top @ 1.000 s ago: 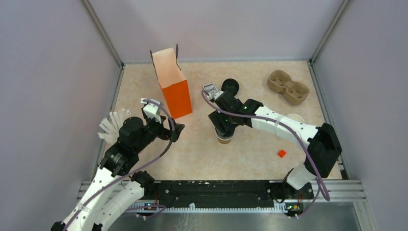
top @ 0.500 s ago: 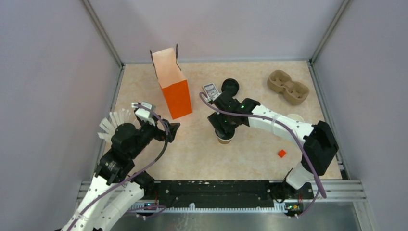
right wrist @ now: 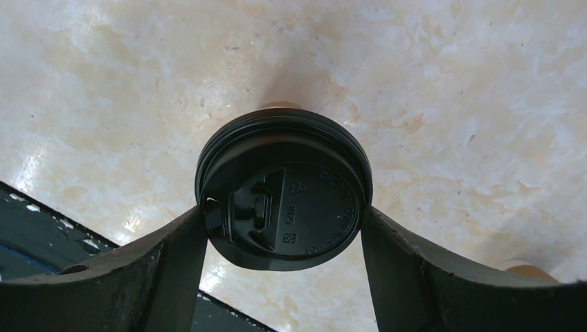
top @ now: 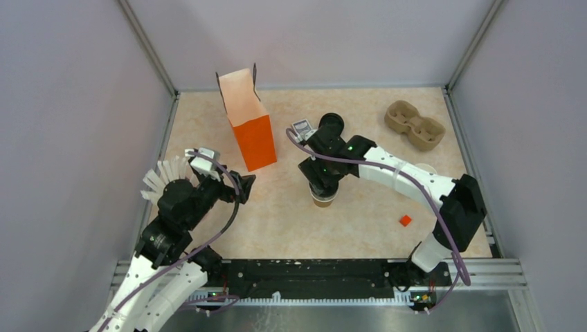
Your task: Pack the takeout coffee
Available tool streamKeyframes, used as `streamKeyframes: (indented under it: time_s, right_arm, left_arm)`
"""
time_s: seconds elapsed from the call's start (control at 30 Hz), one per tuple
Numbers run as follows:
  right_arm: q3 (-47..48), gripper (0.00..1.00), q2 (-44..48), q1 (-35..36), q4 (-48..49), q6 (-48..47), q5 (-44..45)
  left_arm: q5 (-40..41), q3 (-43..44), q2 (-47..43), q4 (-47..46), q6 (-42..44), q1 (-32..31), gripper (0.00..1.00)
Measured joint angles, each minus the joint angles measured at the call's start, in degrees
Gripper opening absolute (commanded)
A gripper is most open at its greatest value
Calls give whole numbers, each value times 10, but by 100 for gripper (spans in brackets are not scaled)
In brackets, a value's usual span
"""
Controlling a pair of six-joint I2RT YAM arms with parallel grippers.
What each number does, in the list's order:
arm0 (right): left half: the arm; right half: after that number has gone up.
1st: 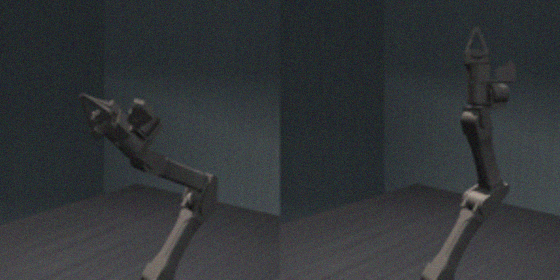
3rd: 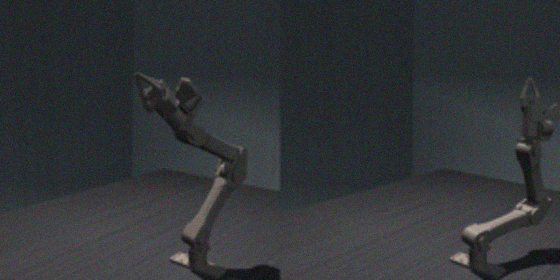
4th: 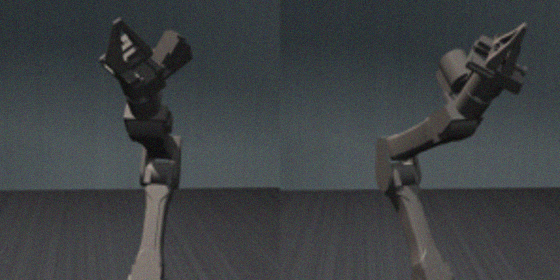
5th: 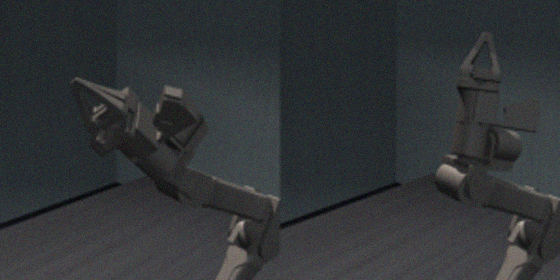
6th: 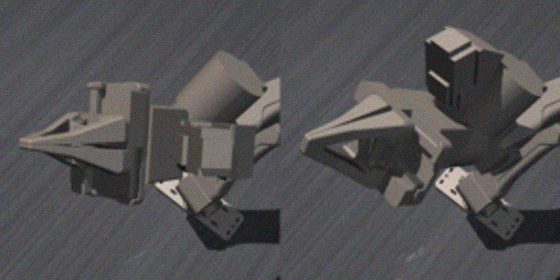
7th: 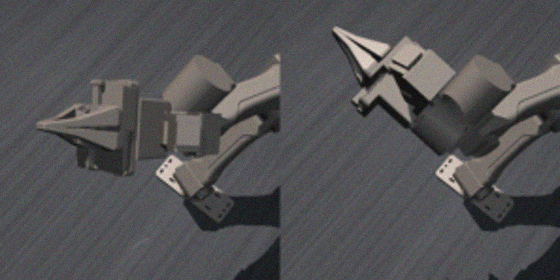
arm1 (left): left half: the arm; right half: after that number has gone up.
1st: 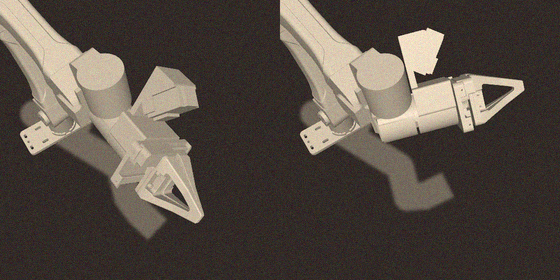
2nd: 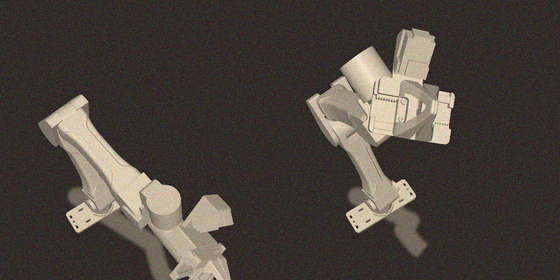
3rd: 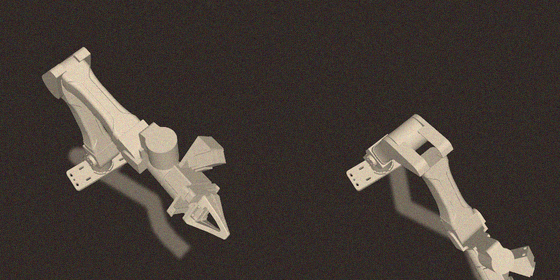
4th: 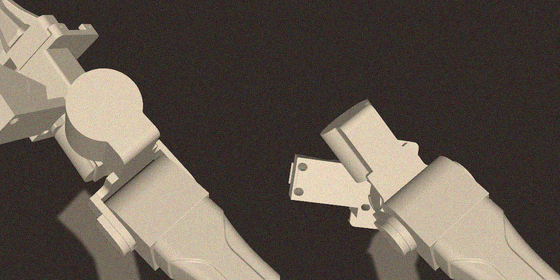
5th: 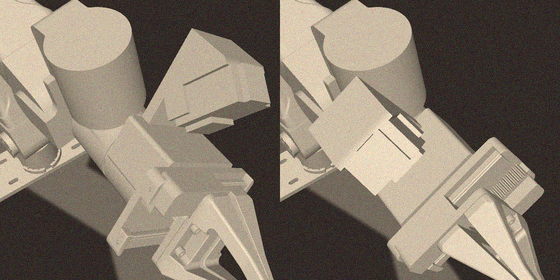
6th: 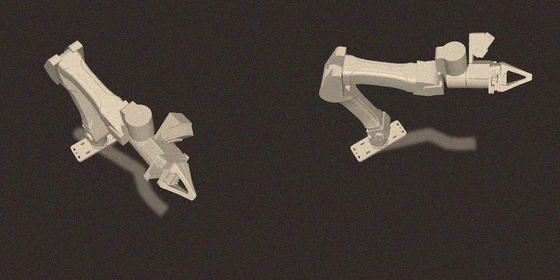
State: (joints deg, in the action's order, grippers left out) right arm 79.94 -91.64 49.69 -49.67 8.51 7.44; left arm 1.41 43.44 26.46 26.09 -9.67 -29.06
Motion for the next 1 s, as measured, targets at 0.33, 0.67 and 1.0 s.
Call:
streamKeyframes:
  time_s: [0.33, 0.67, 1.0]
  right_arm:
    - [0, 74, -24, 0, -24, -9, -1]
    - [-2, 74, -38, 0, -19, -14, -14]
    - [-12, 73, -37, 0, -5, -14, -28]
  left_arm:
    - [12, 0, -9, 0, 1, 0, 99]
    - [12, -1, -9, 0, 2, 0, 99]
    - [13, -1, -9, 0, 3, 0, 99]
